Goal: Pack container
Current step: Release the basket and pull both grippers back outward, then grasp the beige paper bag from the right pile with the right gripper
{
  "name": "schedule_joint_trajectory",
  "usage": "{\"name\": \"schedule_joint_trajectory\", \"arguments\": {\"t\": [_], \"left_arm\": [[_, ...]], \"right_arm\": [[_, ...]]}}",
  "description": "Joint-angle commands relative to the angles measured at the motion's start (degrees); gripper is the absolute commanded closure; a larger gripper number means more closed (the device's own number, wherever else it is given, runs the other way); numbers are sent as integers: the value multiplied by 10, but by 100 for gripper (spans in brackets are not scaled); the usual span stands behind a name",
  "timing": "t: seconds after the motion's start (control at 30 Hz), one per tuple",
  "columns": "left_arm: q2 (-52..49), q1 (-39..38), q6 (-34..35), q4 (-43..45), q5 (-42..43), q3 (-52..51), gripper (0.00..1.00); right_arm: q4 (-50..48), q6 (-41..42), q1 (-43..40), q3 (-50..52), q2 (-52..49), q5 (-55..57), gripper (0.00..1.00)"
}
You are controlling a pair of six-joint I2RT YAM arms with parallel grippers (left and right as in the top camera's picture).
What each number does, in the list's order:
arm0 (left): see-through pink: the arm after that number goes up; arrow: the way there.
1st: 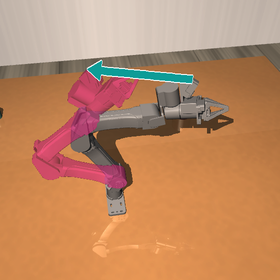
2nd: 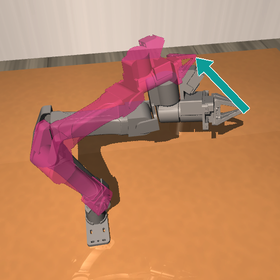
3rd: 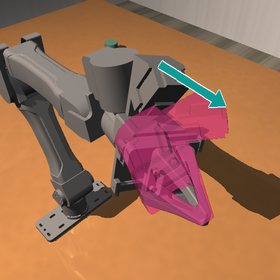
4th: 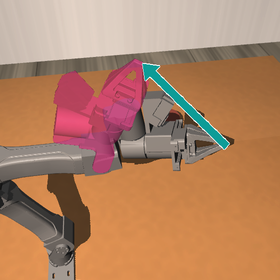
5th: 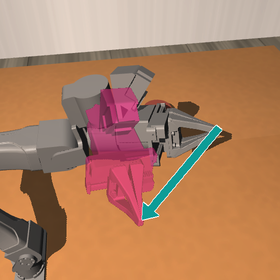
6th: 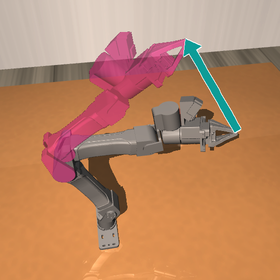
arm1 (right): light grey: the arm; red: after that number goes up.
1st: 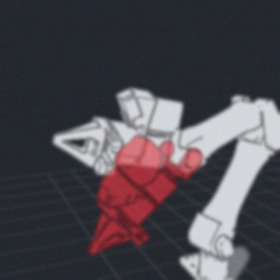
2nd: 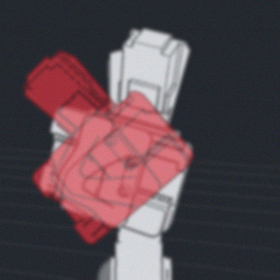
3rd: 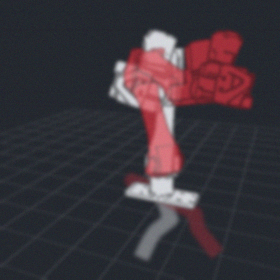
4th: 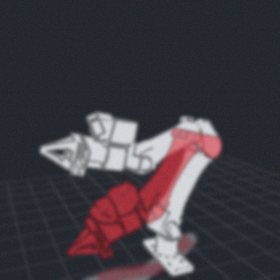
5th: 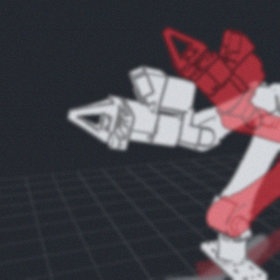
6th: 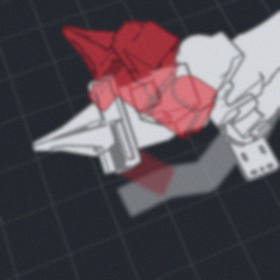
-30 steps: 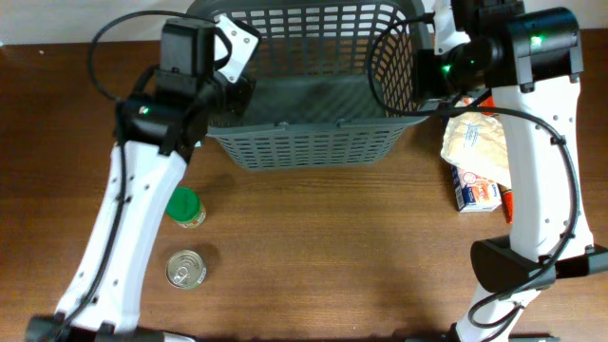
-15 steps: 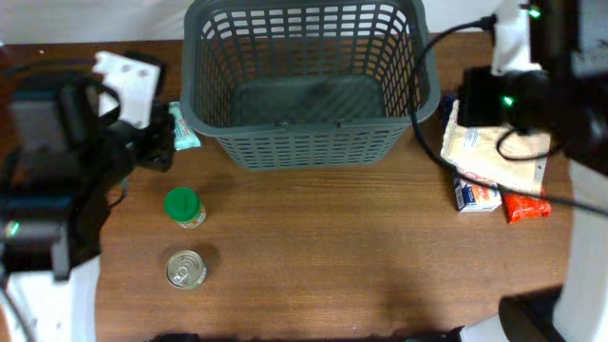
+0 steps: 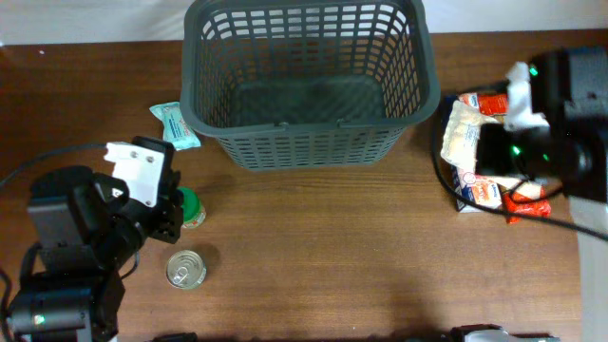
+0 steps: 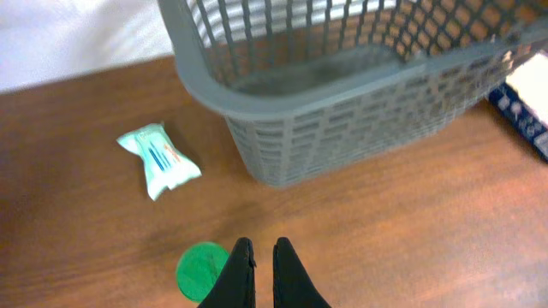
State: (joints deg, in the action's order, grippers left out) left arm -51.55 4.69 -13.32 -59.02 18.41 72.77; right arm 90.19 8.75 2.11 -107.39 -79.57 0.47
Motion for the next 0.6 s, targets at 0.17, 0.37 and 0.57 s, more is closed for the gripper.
{"name": "schedule_joint_trajectory", "arguments": {"t": [0.17, 0.37, 0.57], "left_arm": [[8, 3, -30, 3, 20, -6, 83], [7, 3, -30, 9, 20, -6, 1], [7, 3, -30, 1, 19, -6, 1]], "right_arm": [[-99, -26, -130, 227, 139, -39, 96], [-202, -23, -178, 349, 121, -39, 15], [-320, -26, -218, 368, 34, -37, 1]]}}
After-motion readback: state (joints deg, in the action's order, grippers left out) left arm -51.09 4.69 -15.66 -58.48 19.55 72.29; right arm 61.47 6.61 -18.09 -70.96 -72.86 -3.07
